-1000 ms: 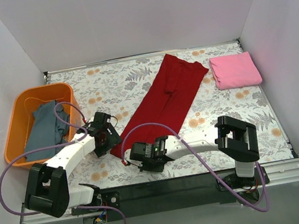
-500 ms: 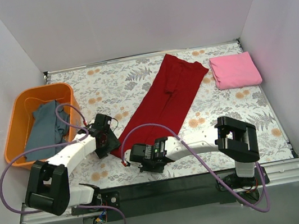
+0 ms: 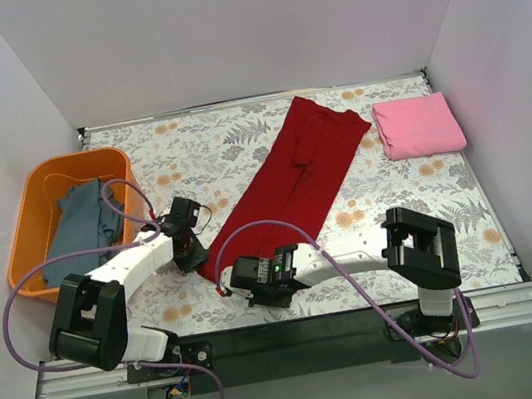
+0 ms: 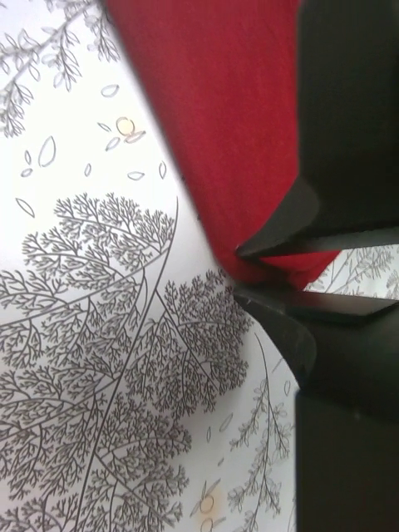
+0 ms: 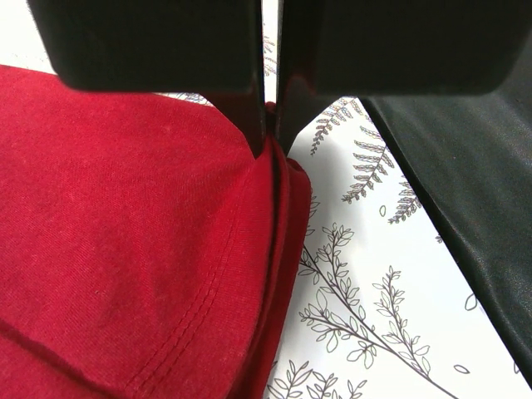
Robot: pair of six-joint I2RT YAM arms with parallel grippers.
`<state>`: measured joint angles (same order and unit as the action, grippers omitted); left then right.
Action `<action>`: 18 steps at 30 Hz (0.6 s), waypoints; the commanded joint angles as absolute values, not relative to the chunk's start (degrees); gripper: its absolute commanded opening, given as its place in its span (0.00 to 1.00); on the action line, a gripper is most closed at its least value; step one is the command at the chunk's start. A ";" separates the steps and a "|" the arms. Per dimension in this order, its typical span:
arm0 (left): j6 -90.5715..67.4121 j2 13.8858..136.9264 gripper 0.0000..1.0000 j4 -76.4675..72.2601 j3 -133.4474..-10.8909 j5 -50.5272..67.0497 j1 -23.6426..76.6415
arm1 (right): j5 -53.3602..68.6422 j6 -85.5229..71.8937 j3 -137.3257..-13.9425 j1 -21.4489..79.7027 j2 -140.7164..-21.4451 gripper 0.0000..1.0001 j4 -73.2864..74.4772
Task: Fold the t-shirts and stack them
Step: Fold the tshirt
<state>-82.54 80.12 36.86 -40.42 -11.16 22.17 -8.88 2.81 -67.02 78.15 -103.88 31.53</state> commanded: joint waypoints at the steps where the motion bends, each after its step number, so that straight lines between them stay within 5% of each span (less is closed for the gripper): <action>1: -83.41 83.93 0.17 33.93 -36.74 -8.44 22.50 | -9.23 2.64 -67.24 78.40 -105.38 0.01 33.22; 4: -83.32 84.29 0.01 33.75 -36.65 -7.65 22.76 | -9.32 2.72 -67.32 78.40 -105.12 0.01 33.05; 18: -88.15 66.55 0.00 54.55 -48.40 -13.97 22.68 | 11.68 7.65 -75.40 78.66 -100.29 0.01 35.07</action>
